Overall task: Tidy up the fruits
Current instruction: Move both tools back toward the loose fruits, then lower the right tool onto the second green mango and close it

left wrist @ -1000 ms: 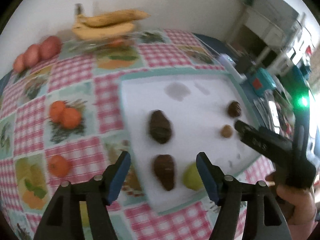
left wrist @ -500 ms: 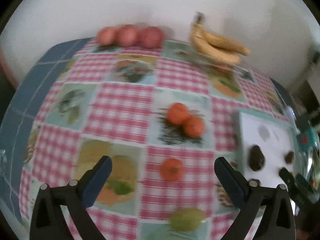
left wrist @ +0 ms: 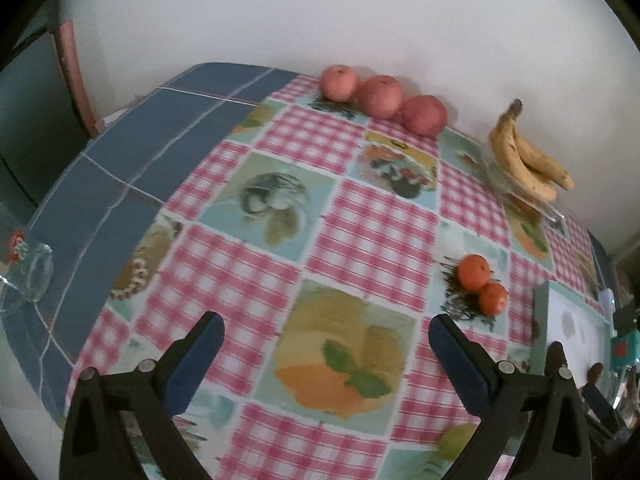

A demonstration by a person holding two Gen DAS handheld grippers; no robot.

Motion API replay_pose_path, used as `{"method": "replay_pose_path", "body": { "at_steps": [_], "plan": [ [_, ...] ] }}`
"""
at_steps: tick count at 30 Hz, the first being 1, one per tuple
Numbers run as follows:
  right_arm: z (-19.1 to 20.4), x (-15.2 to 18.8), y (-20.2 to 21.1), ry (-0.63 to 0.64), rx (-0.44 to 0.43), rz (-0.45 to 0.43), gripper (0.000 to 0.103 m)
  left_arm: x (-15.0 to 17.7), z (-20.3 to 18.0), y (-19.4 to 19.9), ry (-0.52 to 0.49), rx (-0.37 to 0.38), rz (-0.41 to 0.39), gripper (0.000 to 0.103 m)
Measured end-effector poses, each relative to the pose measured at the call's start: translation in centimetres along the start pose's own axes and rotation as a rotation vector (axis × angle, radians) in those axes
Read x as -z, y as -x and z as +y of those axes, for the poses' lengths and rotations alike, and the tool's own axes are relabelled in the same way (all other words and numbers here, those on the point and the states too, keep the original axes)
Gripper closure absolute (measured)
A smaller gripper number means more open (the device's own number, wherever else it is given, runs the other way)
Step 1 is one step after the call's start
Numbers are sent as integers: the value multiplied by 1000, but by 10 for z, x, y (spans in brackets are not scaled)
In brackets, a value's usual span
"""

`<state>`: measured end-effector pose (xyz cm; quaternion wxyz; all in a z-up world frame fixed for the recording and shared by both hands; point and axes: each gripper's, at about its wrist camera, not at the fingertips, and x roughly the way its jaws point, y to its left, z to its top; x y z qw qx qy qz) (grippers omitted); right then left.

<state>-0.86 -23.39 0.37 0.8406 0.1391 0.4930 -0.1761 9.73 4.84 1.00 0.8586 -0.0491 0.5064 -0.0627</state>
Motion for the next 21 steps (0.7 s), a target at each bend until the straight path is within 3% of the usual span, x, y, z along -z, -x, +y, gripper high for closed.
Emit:
{"method": "replay_pose_path", "body": {
  "at_steps": [3, 9, 21],
  "plan": [
    [22, 1, 0, 40, -49, 11, 8, 1, 11, 4, 16, -7, -4, 0],
    [61, 10, -6, 157, -96, 49, 8, 7, 8, -9, -52, -43, 47, 0],
    [75, 31, -29, 207, -114, 180, 8, 30, -9, -54, -199, -115, 215, 0]
  ]
}}
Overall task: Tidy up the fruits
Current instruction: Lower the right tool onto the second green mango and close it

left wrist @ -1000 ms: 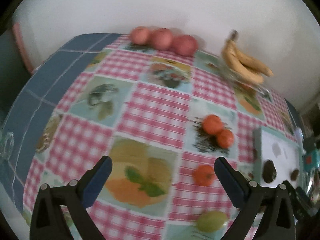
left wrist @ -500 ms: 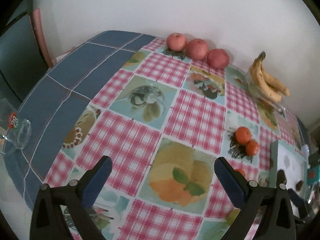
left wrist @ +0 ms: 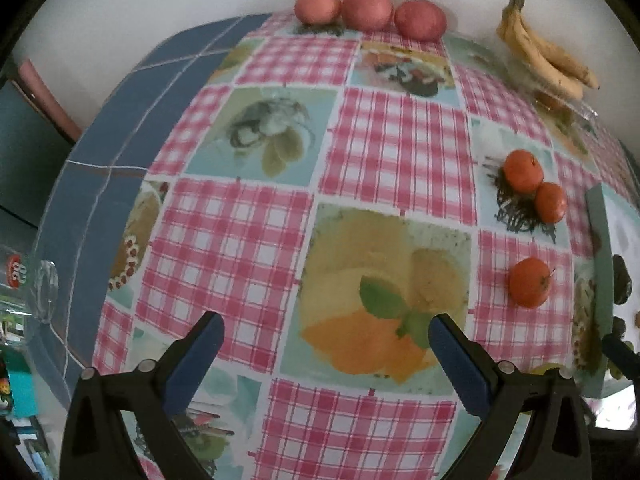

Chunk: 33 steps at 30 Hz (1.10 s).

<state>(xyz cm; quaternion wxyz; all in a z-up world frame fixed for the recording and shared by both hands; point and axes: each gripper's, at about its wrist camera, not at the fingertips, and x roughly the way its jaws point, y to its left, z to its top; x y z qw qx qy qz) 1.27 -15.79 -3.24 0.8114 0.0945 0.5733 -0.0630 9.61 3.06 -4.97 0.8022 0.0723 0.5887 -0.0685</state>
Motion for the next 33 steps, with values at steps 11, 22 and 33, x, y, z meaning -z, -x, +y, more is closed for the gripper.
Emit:
{"method": "replay_pose_path", "body": {
  "at_steps": [11, 22, 33],
  "plan": [
    [15, 13, -25, 62, 30, 87, 8, 0, 5, -1, 32, -19, -2, 0],
    [21, 26, -39, 69, 36, 120, 8, -3, -1, -3, 20, -9, -1, 0],
    [19, 27, -37, 60, 35, 120, 8, -4, -4, -1, 15, -11, -10, 0]
  ]
}}
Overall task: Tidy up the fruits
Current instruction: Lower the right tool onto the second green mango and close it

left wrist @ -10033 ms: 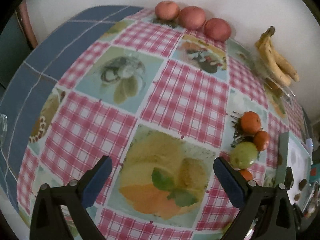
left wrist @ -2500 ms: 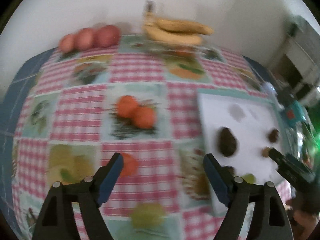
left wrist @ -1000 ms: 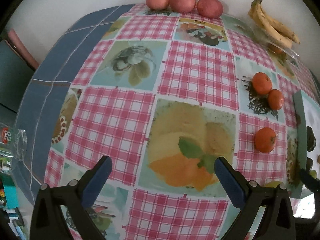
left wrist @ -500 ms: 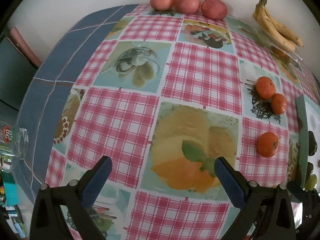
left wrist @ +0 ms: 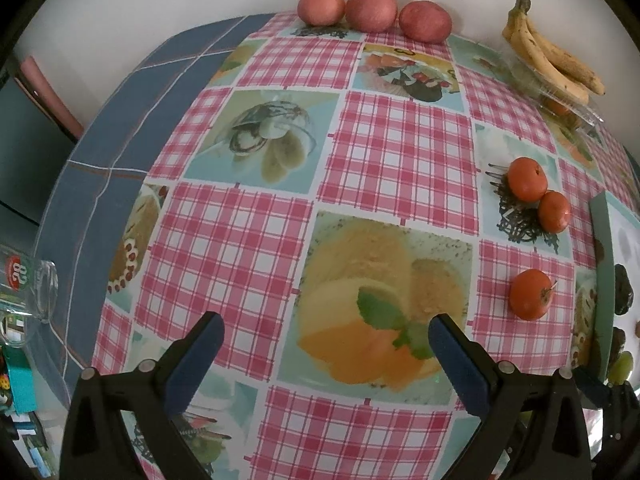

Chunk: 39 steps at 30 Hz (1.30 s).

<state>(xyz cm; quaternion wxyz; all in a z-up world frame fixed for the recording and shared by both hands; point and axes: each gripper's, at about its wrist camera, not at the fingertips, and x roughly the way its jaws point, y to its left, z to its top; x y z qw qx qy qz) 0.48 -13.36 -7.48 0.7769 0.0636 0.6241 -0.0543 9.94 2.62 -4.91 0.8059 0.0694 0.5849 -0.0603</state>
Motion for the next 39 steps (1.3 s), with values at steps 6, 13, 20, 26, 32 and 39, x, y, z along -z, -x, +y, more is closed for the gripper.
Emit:
{"method": "replay_pose_path", "body": {
  "at_steps": [6, 13, 20, 26, 32, 39],
  "plan": [
    [-3, 0, 3, 5, -17, 0, 10, 0, -1, 1, -5, 3, -4, 0],
    [4, -2, 11, 25, -68, -24, 35, 0, -2, 2, -5, 11, -5, 0],
    [12, -5, 14, 24, -109, -30, 49, -4, -5, -2, -7, 31, -2, 0],
    [3, -8, 17, 5, -125, -29, 50, -5, -6, -2, 43, 111, 5, 0],
    [-18, -7, 19, -38, -76, -38, 50, -7, -11, -5, 72, 168, 14, 0],
    [-36, -12, 19, -92, -75, -64, 50, -10, -25, -2, 80, 253, -11, 0]
  ]
}}
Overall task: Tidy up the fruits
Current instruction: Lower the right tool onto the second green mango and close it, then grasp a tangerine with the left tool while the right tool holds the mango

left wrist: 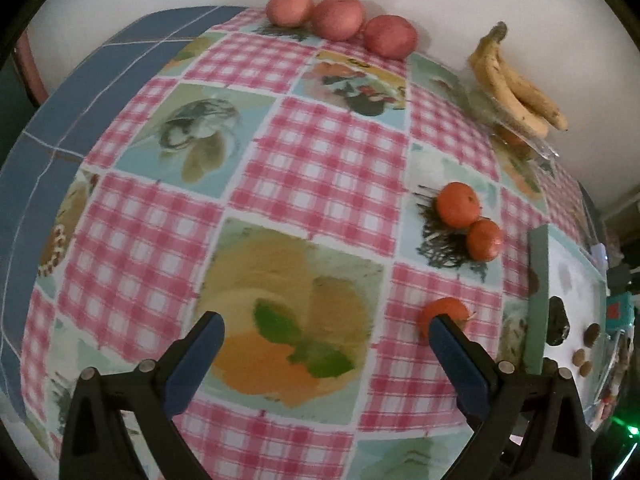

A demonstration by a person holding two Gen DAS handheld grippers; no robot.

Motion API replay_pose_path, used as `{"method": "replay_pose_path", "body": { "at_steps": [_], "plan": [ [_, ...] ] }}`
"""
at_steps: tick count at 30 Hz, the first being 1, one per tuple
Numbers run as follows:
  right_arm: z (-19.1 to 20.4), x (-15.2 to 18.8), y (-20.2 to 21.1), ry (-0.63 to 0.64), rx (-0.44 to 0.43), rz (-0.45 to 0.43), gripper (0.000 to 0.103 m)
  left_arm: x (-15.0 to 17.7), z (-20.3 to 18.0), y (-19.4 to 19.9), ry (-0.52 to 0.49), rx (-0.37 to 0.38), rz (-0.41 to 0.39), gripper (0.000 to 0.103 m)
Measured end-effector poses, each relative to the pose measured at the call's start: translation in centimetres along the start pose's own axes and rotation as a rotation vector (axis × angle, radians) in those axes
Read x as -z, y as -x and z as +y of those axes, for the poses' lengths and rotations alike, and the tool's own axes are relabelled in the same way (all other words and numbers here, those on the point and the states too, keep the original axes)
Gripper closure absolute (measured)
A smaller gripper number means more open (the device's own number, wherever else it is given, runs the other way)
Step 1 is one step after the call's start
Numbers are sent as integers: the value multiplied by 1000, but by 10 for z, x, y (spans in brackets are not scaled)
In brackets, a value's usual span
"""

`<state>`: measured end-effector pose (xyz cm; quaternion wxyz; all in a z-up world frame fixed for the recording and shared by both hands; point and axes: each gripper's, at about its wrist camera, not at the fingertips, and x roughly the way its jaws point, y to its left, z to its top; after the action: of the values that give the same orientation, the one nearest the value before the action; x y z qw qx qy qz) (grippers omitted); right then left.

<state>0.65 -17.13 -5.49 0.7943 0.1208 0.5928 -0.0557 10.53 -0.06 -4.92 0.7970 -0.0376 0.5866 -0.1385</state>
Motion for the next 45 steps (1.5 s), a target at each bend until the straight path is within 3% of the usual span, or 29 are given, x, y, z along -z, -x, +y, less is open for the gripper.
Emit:
{"method": "replay_pose_path", "body": {
  "at_steps": [7, 15, 24, 31, 35, 37, 40, 45],
  "plan": [
    [-20, -5, 1, -45, 12, -14, 50, -2, -15, -14, 10, 110, 33, 3],
    [-19, -6, 1, -45, 11, -12, 50, 0, -40, -25, -41, 143, 50, 15],
    [-18, -6, -1, -40, 16, -13, 50, 2, -68, -37, -161, 55, 29, 24],
    [-18, -7, -1, -40, 15, -13, 50, 9, -95, -50, -313, -95, 25, 27],
    [-18, -7, -1, -39, 16, -14, 50, 8, -94, -50, -307, -93, 20, 36],
    [-18, -7, -1, -41, 16, -14, 50, 5, -86, -47, -279, -92, 14, 52],
    [-18, -6, -1, -40, 16, -14, 50, -1, -74, -44, -238, -67, 16, 65],
    [-18, -7, -1, -39, 16, -14, 50, -7, -58, -44, -177, -17, 24, 65]
  ]
}}
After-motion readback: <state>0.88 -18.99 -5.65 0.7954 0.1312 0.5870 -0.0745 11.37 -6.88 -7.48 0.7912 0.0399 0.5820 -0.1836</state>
